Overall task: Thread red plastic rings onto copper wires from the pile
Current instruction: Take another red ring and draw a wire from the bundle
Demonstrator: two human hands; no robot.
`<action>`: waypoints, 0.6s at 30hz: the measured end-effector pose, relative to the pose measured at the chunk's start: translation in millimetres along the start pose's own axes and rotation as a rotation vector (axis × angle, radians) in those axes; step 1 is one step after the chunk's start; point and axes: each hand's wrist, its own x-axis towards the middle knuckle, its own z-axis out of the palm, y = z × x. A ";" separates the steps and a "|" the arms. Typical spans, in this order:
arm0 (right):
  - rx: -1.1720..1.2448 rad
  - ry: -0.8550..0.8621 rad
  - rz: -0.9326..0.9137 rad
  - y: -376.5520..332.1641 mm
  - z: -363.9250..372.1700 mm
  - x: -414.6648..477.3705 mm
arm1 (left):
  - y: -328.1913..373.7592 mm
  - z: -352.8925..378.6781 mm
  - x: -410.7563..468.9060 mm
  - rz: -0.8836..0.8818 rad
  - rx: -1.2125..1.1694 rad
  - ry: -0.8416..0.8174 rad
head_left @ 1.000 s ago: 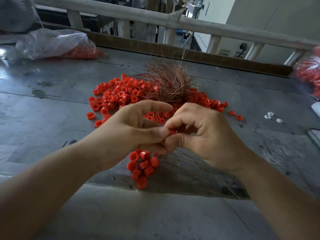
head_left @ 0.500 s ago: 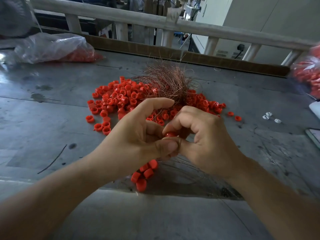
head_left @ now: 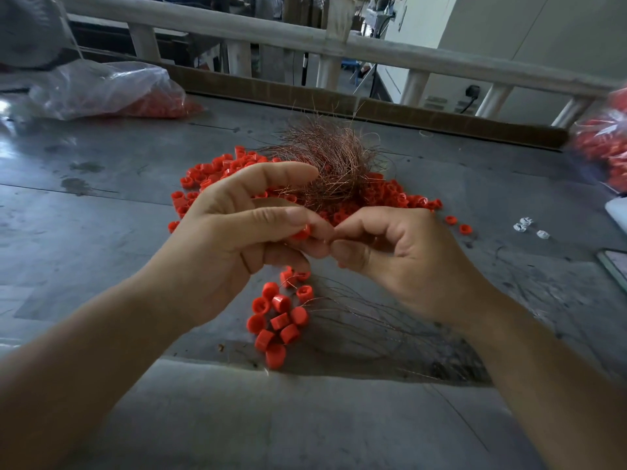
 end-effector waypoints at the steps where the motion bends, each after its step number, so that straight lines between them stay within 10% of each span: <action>1: -0.033 0.015 -0.007 1.2 -0.9 0.2 | 0.6 0.1 0.0 0.002 0.007 0.001; 18: -0.414 -0.306 0.145 5.8 3.9 -0.4 | 5.5 -37.2 17.4 0.012 0.588 0.603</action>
